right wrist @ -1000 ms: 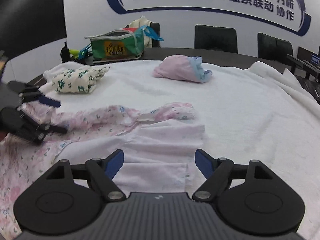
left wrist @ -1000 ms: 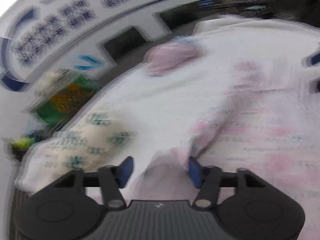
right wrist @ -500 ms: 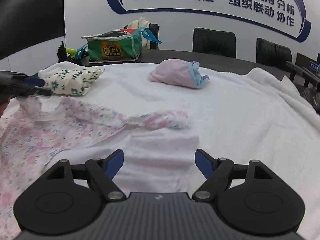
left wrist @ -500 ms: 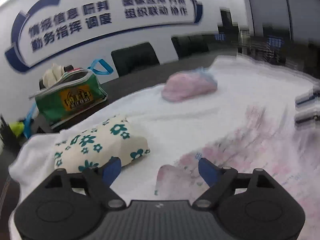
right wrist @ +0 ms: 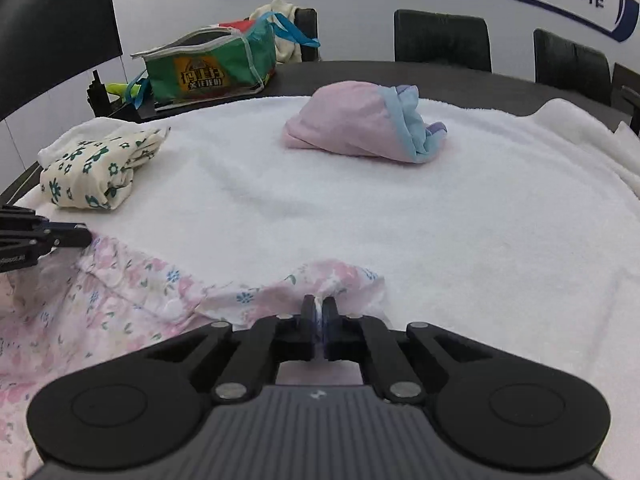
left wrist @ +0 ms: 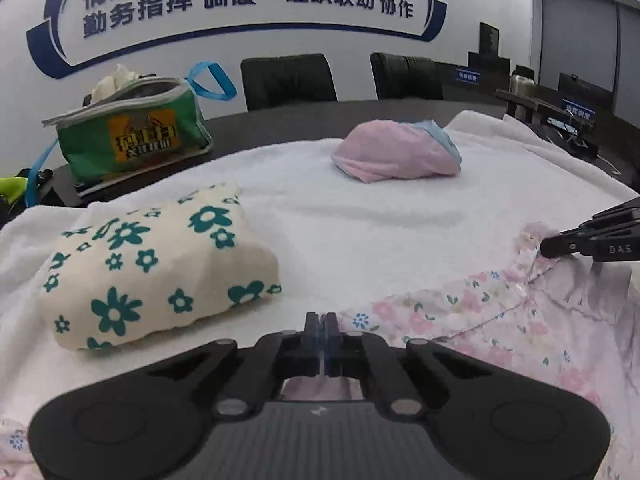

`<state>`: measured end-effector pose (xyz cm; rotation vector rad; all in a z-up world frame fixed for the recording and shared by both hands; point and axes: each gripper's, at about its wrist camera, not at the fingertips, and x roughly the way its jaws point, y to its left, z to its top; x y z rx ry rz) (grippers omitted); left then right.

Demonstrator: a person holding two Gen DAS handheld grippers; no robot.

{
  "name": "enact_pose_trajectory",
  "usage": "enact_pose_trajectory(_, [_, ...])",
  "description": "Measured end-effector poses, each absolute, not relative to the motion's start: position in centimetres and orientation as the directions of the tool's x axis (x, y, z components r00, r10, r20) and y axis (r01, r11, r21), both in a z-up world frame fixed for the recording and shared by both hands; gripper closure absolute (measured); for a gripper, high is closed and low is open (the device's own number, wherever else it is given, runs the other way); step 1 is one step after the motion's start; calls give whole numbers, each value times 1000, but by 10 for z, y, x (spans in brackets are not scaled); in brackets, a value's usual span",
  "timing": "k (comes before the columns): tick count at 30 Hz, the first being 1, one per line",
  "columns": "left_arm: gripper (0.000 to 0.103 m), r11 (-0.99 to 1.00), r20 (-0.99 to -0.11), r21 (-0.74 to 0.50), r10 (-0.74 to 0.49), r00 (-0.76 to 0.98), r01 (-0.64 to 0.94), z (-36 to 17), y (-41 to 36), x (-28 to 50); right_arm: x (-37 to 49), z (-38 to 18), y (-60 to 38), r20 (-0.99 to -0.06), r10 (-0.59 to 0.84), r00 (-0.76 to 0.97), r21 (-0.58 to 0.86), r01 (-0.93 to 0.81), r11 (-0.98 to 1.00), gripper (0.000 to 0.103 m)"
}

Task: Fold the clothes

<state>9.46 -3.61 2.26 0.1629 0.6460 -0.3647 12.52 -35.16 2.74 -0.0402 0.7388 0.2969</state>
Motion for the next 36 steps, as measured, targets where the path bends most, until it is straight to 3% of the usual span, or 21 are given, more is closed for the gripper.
enact_pose_trajectory(9, [103,967,-627,34,-177,758,254,32,-45,137,142,64,-349,-600,221,769,27,-257,966,102])
enact_pose_trajectory(13, [97,978,-631,32,-140,763,207,37,-47,151,182,61,-341,-646,202,736,7,-258,966,102])
enact_pose_trajectory(15, [95,966,-616,24,-188,765,257,51,-35,116,189,58,-339,-674,183,716,-12,-258,966,99])
enact_pose_trajectory(18, [62,943,-592,14,-260,762,332,71,-17,64,164,68,-349,-643,180,744,-32,-262,965,75])
enact_pose_trajectory(19, [48,932,-583,5,-293,758,363,77,-10,44,155,71,-352,-633,180,753,-39,-263,964,60])
enact_pose_trajectory(20, [44,911,-569,-20,-348,745,411,79,-1,15,135,78,-360,-610,213,764,-14,-279,960,54])
enact_pose_trajectory(24, [44,824,-531,-84,-513,675,560,70,20,-85,27,83,-383,-548,415,726,85,-445,891,54])
enact_pose_trajectory(27, [47,790,-516,-17,-532,671,612,48,7,-131,-53,71,-376,-503,496,708,6,-570,821,53])
enact_pose_trajectory(29, [60,766,-496,2,-557,666,643,36,-3,-148,-98,63,-363,-448,540,713,-86,-636,767,52])
enact_pose_trajectory(31, [69,756,-502,-6,-568,652,655,31,-13,-153,-114,60,-348,-432,577,693,-83,-667,740,53])
enact_pose_trajectory(33, [77,757,-514,-12,-565,645,654,24,-18,-155,-120,57,-331,-425,615,665,-46,-694,718,62])
enact_pose_trajectory(35, [82,765,-546,2,-538,642,644,15,-23,-155,-115,52,-313,-425,655,625,21,-716,698,83])
enact_pose_trajectory(36, [82,772,-562,24,-515,647,635,11,-24,-155,-112,50,-304,-423,674,605,54,-726,686,85])
